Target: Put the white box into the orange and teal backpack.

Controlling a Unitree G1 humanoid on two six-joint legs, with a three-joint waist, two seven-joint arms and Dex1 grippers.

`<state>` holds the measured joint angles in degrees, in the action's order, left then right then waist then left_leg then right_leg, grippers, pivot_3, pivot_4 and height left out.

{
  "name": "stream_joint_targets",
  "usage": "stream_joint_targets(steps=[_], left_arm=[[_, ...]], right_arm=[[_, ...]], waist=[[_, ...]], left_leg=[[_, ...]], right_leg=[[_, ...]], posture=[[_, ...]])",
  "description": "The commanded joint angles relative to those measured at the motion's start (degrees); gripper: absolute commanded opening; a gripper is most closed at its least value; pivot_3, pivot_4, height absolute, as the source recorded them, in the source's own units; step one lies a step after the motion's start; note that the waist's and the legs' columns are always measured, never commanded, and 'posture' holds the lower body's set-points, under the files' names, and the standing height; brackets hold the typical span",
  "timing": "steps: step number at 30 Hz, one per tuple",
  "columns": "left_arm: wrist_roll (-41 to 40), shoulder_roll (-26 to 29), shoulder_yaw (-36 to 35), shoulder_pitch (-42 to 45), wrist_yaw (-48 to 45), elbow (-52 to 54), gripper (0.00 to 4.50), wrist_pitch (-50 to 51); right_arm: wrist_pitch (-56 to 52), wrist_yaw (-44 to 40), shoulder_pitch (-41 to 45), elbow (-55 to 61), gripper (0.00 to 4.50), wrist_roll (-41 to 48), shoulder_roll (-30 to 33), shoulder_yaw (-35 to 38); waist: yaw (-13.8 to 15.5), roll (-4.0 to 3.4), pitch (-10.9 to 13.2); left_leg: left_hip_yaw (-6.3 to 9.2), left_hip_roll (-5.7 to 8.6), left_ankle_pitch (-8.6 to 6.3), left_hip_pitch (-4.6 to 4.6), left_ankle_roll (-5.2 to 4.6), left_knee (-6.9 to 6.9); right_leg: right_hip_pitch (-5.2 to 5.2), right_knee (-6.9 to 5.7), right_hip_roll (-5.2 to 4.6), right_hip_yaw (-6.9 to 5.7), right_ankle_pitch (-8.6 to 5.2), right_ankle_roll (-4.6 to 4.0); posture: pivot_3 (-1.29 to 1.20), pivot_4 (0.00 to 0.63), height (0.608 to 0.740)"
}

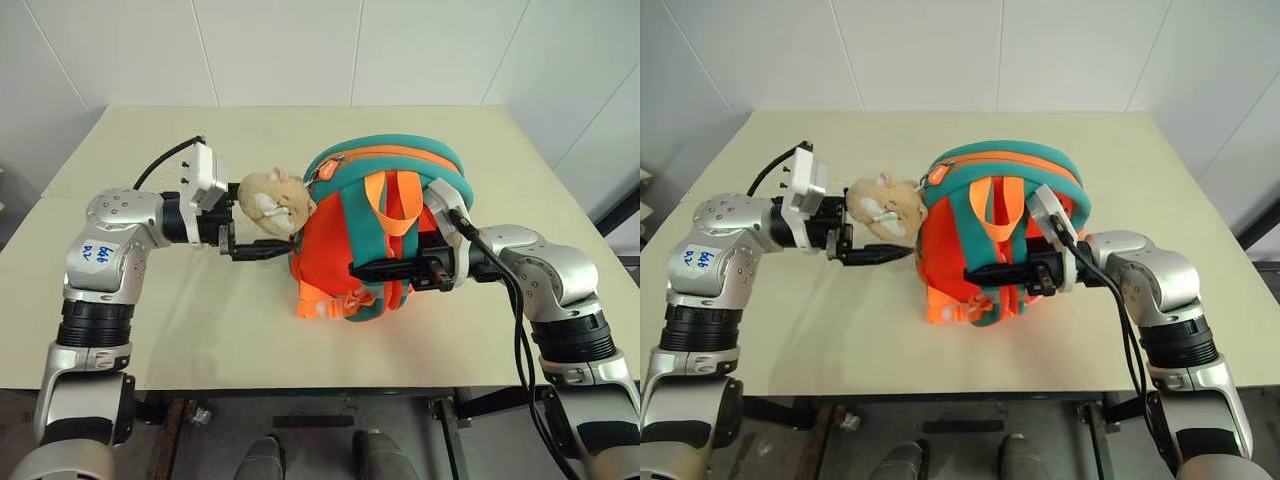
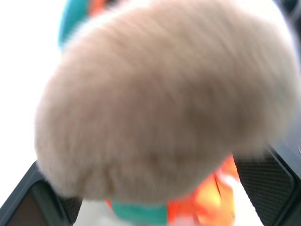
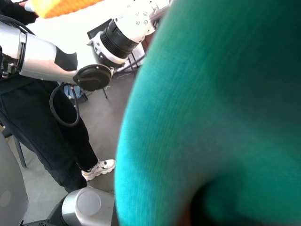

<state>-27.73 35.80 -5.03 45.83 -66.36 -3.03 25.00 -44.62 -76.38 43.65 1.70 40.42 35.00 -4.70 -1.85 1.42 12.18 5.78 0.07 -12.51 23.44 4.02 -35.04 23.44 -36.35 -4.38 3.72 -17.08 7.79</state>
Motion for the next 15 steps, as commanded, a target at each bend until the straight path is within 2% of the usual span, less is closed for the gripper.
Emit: stream_joint_targets(steps=[1,8,11,15], left_arm=[[-4.6,0.4,-4.4,0.2,3.1,4.2,4.48,2.9],[-9.8,1.3,-7.9,-1.3,6.7,8.2,4.48,8.0],[-11.4,1.8,-8.2,-2.4,7.4,10.5,3.95,9.4],[-12.8,2.0,-8.0,-3.1,8.0,12.4,2.76,10.1]], right_arm=[[0.5,-0.9,-0.1,1.3,0.0,0.3,0.2,-0.1],[0.3,-0.9,-1.1,2.2,0.0,0.3,0.4,-0.2],[0.4,-1.0,-1.2,2.1,0.0,0.2,0.3,-0.3],[0.5,-1.0,-1.4,2.0,0.0,0.1,0.1,-0.4]], waist=[[-0.1,0.0,0.0],[0.0,0.0,0.0],[0.0,0.0,0.0],[0.0,0.0,0.0]], left_leg=[[0.0,0.0,0.0,-0.01,0.0,0.01],[0.0,0.0,0.0,-0.04,0.0,-0.01],[0.0,0.0,0.0,-0.04,0.0,-0.01],[0.0,0.0,0.0,-0.05,0.01,0.0]], right_leg=[[0.0,-0.01,0.0,0.0,0.0,0.0],[-0.02,-0.04,0.0,0.0,0.0,-0.01],[-0.02,-0.05,0.0,0.01,0.0,-0.01],[-0.02,-0.05,0.0,0.01,-0.01,-0.01]], posture=[[0.0,0.15,0.74],[0.0,0.15,0.74],[0.0,0.15,0.74],[0.0,0.15,0.74]])
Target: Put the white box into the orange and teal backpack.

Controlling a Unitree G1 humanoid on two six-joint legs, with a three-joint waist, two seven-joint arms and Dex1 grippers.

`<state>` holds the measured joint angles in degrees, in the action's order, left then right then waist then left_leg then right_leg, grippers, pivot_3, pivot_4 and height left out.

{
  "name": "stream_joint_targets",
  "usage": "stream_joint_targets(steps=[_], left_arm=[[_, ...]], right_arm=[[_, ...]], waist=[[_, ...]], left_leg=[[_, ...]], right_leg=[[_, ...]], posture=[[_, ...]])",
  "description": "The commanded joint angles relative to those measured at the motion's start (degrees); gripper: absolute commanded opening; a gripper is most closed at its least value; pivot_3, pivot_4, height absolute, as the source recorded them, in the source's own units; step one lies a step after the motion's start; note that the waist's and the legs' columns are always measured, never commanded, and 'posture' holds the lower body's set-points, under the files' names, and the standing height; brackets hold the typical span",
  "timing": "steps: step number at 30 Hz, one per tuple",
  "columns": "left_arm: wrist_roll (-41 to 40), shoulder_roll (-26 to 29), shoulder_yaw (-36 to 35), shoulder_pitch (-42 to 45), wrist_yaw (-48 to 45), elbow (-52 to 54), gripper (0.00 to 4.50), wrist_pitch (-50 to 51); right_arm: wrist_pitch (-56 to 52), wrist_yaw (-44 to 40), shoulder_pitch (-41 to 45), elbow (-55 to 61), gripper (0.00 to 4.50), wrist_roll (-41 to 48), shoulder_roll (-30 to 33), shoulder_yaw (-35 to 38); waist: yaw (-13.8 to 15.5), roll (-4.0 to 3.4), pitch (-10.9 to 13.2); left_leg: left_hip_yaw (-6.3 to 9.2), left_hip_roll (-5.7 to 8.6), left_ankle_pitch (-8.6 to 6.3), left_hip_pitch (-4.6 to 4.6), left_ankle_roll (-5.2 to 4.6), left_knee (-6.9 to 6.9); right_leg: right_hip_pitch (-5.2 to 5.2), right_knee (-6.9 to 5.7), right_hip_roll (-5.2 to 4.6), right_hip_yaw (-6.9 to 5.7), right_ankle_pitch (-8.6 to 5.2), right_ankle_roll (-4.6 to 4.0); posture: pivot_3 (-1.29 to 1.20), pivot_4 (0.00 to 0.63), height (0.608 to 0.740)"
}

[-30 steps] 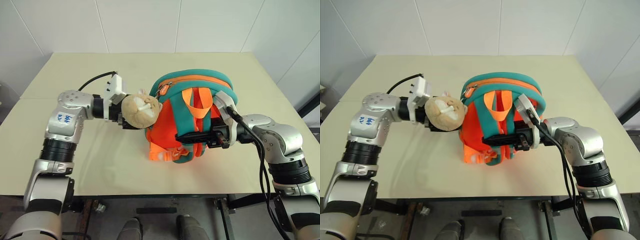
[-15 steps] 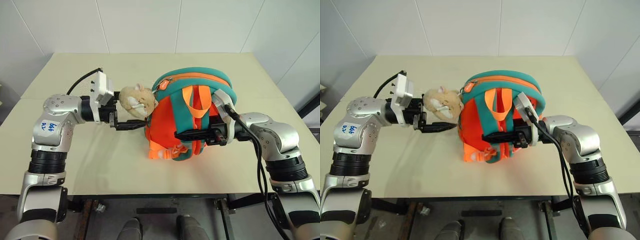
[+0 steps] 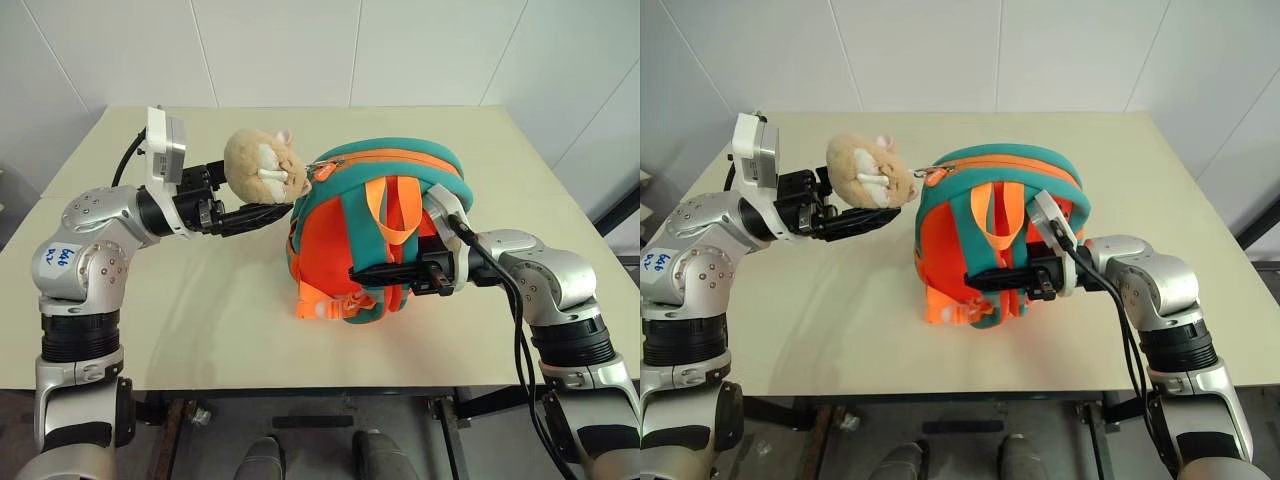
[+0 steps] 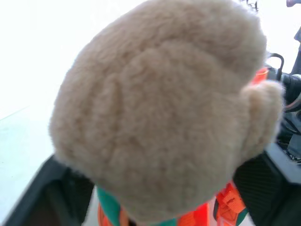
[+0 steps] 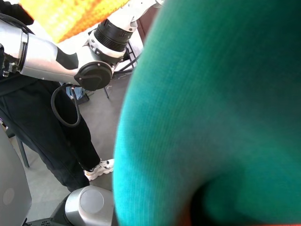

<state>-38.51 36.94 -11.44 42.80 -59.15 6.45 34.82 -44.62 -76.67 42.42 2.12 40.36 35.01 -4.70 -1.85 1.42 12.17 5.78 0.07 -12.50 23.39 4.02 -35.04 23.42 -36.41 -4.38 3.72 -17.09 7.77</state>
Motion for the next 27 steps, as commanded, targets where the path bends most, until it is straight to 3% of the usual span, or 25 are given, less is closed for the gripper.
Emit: stream_joint_targets(steps=[1,6,14,22,27], left_arm=[[-2.2,1.0,-1.5,-0.2,0.8,3.3,2.47,0.4],[-0.7,3.2,-1.7,-1.2,1.6,2.9,1.23,0.2],[12.8,14.6,2.7,-8.7,-5.7,-12.1,1.23,-12.3],[21.3,6.7,12.9,-12.5,-3.6,-14.2,1.23,-20.9],[24.5,1.1,15.7,-14.9,-1.2,-19.1,1.23,-25.0]], right_arm=[[0.5,-0.7,-0.2,1.6,0.0,0.1,0.1,-0.5],[0.7,-0.6,-0.5,1.7,0.0,0.1,-0.1,-0.6],[1.1,-0.1,-1.3,2.4,0.0,0.0,0.1,-0.5],[2.6,1.6,-1.5,1.2,0.0,-0.9,-0.3,0.9],[2.0,5.7,-3.8,3.7,0.0,-0.4,-1.8,1.8]], waist=[[0.0,0.0,0.0],[-0.1,0.0,0.0],[-1.0,-0.01,0.0],[0.2,0.0,0.0],[0.0,0.01,0.0]], left_leg=[[0.0,0.0,0.0,0.0,0.0,0.0],[0.0,0.0,0.0,-0.01,0.0,0.01],[-0.06,0.0,0.0,-0.12,0.0,0.14],[-0.06,0.01,-0.01,-0.09,0.0,0.12],[-0.06,-0.02,-0.02,-0.09,-0.01,0.13]], right_leg=[[0.0,0.0,0.0,0.0,0.0,0.0],[0.0,0.01,0.0,0.0,0.0,-0.01],[-0.01,0.0,0.02,0.05,-0.05,-0.09],[-0.04,0.08,-0.01,0.05,-0.04,-0.08],[-0.02,0.06,0.0,0.05,-0.04,-0.08]], posture=[[0.0,0.15,0.74],[0.0,0.15,0.74],[0.0,0.15,0.74],[0.0,0.15,0.74],[0.0,0.15,0.74]])
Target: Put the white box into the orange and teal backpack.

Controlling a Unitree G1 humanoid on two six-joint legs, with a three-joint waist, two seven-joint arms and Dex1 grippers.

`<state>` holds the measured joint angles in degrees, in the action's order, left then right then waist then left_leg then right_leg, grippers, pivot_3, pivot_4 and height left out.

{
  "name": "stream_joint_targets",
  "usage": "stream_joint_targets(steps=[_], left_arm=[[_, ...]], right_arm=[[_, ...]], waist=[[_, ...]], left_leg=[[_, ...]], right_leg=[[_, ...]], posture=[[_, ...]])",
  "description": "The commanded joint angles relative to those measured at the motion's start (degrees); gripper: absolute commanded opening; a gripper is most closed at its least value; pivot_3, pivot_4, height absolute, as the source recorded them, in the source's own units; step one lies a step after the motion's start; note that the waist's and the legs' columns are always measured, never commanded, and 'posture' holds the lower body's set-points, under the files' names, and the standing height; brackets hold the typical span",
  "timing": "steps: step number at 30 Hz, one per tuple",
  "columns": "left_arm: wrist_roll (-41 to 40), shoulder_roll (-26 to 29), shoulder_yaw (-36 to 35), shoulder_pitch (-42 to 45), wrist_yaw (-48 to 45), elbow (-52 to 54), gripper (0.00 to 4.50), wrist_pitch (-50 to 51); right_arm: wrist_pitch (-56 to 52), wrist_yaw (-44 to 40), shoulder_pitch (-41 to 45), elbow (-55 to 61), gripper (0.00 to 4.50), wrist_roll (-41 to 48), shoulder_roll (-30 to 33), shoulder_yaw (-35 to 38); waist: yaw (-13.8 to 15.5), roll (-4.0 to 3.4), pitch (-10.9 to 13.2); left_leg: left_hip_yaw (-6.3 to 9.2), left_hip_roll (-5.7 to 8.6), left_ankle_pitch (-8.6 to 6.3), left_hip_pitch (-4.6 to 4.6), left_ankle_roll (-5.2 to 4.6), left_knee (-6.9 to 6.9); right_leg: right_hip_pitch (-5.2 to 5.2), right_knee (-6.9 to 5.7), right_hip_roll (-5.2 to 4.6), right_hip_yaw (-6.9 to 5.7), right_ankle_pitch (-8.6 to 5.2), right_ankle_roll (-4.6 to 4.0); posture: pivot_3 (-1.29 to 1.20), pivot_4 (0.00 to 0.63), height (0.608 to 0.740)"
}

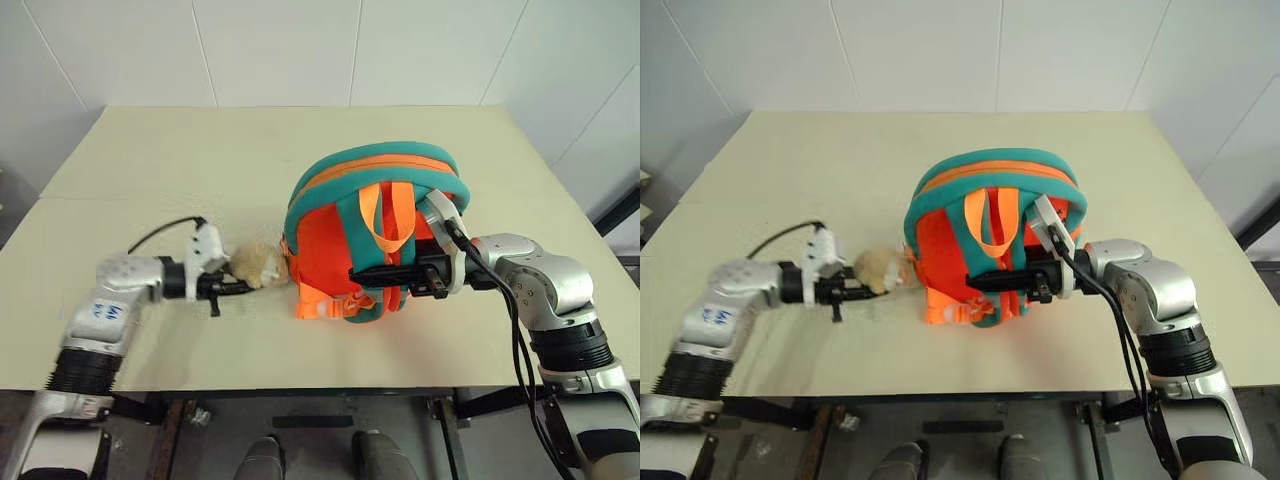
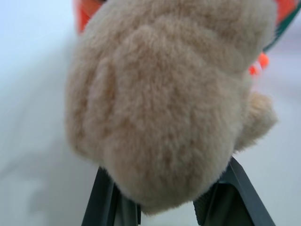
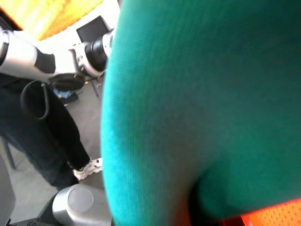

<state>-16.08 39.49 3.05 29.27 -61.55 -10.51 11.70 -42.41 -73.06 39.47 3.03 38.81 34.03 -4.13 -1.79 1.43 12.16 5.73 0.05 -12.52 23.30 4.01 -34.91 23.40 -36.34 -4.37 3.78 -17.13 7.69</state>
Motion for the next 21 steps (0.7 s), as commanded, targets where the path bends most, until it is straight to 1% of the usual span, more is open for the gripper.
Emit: stream_joint_targets(steps=[1,4,7,8,10,11,12,13,15,18,21], left_arm=[[1.9,-2.3,1.1,-1.5,1.5,-2.7,1.23,-1.7],[2.8,-3.4,0.6,-1.6,2.3,-5.9,1.23,-3.3],[4.1,-2.8,0.8,-1.6,2.1,-8.6,1.23,-5.8],[4.3,-2.6,0.6,-1.6,2.0,-9.0,1.23,-6.0],[2.0,-1.7,0.2,-2.1,0.1,-6.2,1.23,-2.1],[0.5,-2.1,-1.1,-1.9,1.0,-4.7,1.22,-0.2],[-0.7,-1.7,-2.0,-2.3,1.0,-2.6,1.43,1.3],[-1.7,-0.3,-2.4,-3.6,0.3,0.5,1.67,3.9],[-2.9,1.7,-3.4,-6.1,-0.3,5.5,2.23,6.6],[-3.0,3.2,-5.5,-8.8,1.0,9.8,3.11,6.0],[-6.3,5.0,-10.1,-8.8,2.6,15.6,4.04,10.7]], right_arm=[[-0.8,2.4,-1.2,3.3,0.0,1.5,-0.8,1.3],[-1.2,3.0,-2.5,3.8,0.0,1.9,-0.5,1.5],[-0.6,4.3,-3.1,3.3,0.0,1.4,-0.6,1.6],[1.2,5.5,-3.3,2.8,0.0,0.0,-1.1,1.8],[3.6,7.8,-3.6,2.1,0.0,-1.2,-2.1,2.6],[3.3,9.6,-3.7,2.0,0.31,-0.9,-2.5,3.8],[3.0,9.7,-4.0,2.4,0.64,0.0,-2.2,4.8],[2.8,9.9,-4.5,2.8,0.87,0.3,-1.3,5.7],[3.3,9.7,-5.8,3.8,1.58,0.1,0.7,7.1],[5.4,7.8,-8.5,5.6,2.56,-0.8,4.3,8.6],[7.3,6.6,-12.6,7.5,3.58,-2.7,9.4,10.4]], waist=[[0.0,-0.01,0.0],[0.2,-0.01,0.0],[0.1,-0.01,0.0],[0.1,-0.01,0.0],[0.0,0.0,0.0],[0.0,0.0,0.0],[0.1,0.0,0.0],[0.1,0.0,0.0],[0.0,-0.01,0.0],[0.2,-0.02,0.0],[0.5,0.0,0.0]], left_leg=[[0.0,0.0,0.0,-0.01,0.0,-0.01],[0.01,0.01,0.0,-0.02,0.0,-0.09],[0.0,0.03,0.0,-0.07,0.0,-0.12],[0.01,0.02,0.0,-0.12,0.0,-0.12],[0.01,0.02,0.0,-0.13,0.0,-0.11],[0.01,0.02,0.0,-0.13,-0.01,-0.11],[0.01,0.02,0.0,-0.13,0.0,-0.11],[0.02,0.02,0.0,-0.11,0.0,-0.11],[0.02,0.02,-0.01,-0.07,-0.02,-0.07],[0.02,0.01,-0.03,-0.04,-0.04,0.06],[0.03,0.01,-0.04,0.03,-0.05,0.12]], right_leg=[[0.0,-0.03,0.0,0.0,0.0,0.0],[-0.05,-0.07,0.0,0.0,0.0,0.01],[-0.12,-0.06,-0.01,0.0,0.04,0.02],[-0.16,-0.06,-0.01,0.0,0.05,0.02],[-0.16,-0.06,-0.01,0.0,0.05,0.01],[-0.16,-0.06,-0.01,0.0,0.05,0.0],[-0.16,-0.06,-0.01,0.0,0.05,0.0],[-0.16,-0.06,-0.01,0.0,0.05,0.01],[-0.14,0.0,-0.02,0.01,0.05,0.01],[-0.1,0.14,-0.03,0.0,0.04,0.0],[-0.08,0.27,-0.04,-0.03,0.04,0.0]], posture=[[0.0,0.15,0.74],[0.0,0.15,0.74],[0.0,0.15,0.74],[0.0,0.15,0.74],[0.0,0.15,0.74],[0.0,0.15,0.74],[0.0,0.15,0.74],[0.0,0.15,0.74],[0.0,0.15,0.74],[0.0,0.15,0.74],[0.0,0.15,0.74]])
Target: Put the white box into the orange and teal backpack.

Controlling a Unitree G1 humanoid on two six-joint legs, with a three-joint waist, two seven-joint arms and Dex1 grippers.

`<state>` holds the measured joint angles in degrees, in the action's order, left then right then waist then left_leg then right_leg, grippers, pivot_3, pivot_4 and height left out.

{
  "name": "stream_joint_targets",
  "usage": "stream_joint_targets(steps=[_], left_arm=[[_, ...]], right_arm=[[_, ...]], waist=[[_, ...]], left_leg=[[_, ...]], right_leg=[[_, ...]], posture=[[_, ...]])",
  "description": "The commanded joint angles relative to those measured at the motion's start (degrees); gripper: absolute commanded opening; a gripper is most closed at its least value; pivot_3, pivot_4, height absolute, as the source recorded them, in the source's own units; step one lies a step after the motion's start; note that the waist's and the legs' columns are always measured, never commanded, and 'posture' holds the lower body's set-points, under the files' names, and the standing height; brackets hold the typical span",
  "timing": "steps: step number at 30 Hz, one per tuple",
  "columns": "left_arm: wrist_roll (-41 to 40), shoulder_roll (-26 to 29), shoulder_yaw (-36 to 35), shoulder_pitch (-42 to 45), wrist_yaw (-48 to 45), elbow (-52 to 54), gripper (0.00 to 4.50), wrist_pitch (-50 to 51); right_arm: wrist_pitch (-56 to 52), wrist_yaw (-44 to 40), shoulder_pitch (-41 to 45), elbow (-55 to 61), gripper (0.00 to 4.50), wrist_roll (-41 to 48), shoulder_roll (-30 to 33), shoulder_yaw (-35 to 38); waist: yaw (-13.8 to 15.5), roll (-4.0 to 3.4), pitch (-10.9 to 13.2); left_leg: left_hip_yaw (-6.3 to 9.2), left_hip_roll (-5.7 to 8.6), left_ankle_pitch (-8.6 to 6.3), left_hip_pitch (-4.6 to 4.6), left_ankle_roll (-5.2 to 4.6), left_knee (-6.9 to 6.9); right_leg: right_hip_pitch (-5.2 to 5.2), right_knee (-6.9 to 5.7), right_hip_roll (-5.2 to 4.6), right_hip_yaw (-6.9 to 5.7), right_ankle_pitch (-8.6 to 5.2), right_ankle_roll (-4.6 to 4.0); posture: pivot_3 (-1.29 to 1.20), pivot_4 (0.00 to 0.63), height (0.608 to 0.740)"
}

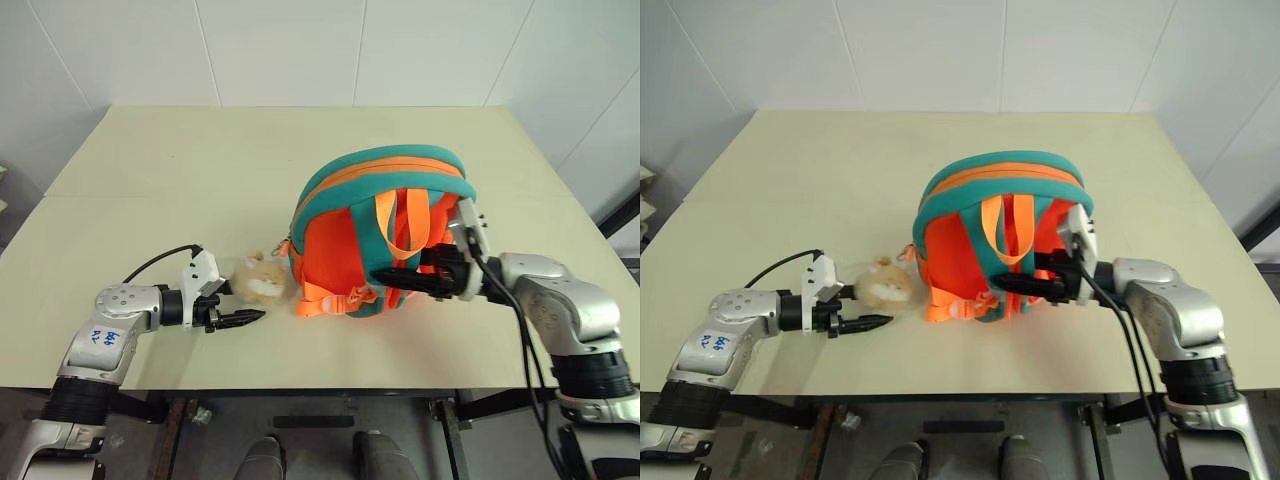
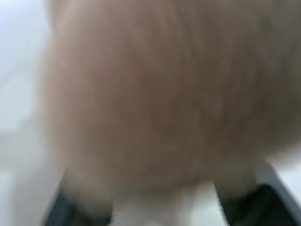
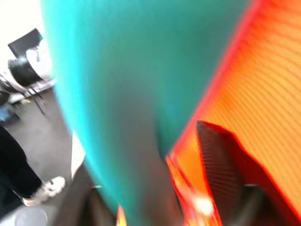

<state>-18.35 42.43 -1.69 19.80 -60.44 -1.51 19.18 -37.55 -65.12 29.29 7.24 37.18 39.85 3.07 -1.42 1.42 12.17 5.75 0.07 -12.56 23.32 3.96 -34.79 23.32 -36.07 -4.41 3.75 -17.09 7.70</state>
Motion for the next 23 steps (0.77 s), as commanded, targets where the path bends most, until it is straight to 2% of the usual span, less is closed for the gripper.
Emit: stream_joint_targets(steps=[1,2,3,6,11,14,18,23], left_arm=[[-5.3,2.2,-6.3,0.7,1.9,8.2,4.32,4.9],[-7.5,2.1,-7.2,0.7,2.3,10.1,4.5,7.4],[-10.3,1.9,-8.5,0.8,3.1,12.0,4.5,10.9],[-14.2,1.4,-10.2,1.2,5.2,15.4,4.5,16.3],[-13.5,3.4,-10.7,-2.0,3.8,16.0,4.5,14.8],[-13.1,3.9,-10.4,-2.4,3.4,16.0,4.5,13.5],[-11.8,5.5,-10.3,-4.4,1.7,15.6,4.5,11.2],[-12.6,5.9,-11.3,-4.5,2.6,15.6,4.5,11.3]], right_arm=[[2.4,-1.2,-3.3,3.3,3.91,-0.8,4.6,3.9],[3.2,-0.6,-4.1,2.8,4.3,-1.2,5.2,4.9],[4.2,-0.4,-5.6,2.5,4.48,-2.0,6.1,5.8],[7.1,-1.1,-8.3,1.5,4.48,-3.7,7.8,7.4],[12.0,-0.8,-14.1,-0.4,4.48,-6.4,9.9,11.1],[16.3,-1.9,-14.5,-5.5,4.48,-9.1,11.5,11.6],[19.7,-2.4,-13.4,-10.4,4.48,-11.0,12.4,11.3],[20.6,-2.7,-11.7,-11.8,4.48,-11.3,12.4,10.9]], waist=[[0.1,0.01,0.0],[0.0,0.01,0.0],[-0.1,0.01,0.0],[-0.2,0.0,0.0],[-0.4,0.0,0.0],[-0.2,0.0,0.0],[-0.3,0.0,0.0],[-0.3,-0.02,0.0]], left_leg=[[0.03,0.0,0.0,0.04,0.0,-0.02],[0.03,0.0,-0.01,0.04,-0.01,-0.03],[0.01,0.03,-0.02,0.01,-0.02,-0.03],[0.0,0.04,-0.05,-0.11,-0.08,-0.05],[-0.01,0.01,-0.05,-0.15,-0.07,-0.04],[-0.03,0.02,-0.05,-0.15,-0.08,-0.14],[-0.03,0.02,-0.05,-0.18,-0.09,-0.19],[-0.07,0.02,-0.05,-0.21,-0.1,-0.18]], right_leg=[[-0.01,0.05,0.0,-0.04,0.0,0.01],[-0.04,0.1,-0.02,-0.04,0.02,0.03],[-0.09,0.13,-0.05,-0.04,0.02,0.04],[-0.29,0.19,-0.07,-0.04,0.02,0.05],[-0.29,0.18,-0.02,-0.03,0.01,0.03],[-0.34,0.23,-0.03,-0.03,0.01,0.01],[-0.52,0.45,-0.03,-0.03,-0.3,-0.62],[-0.54,0.45,-0.04,0.03,-0.26,-0.54]], posture=[[0.0,0.15,0.74],[0.0,0.15,0.74],[0.0,0.15,0.74],[0.0,0.15,0.74],[0.0,0.15,0.74],[0.0,0.15,0.74],[0.0,0.15,0.74],[0.0,0.15,0.74]])
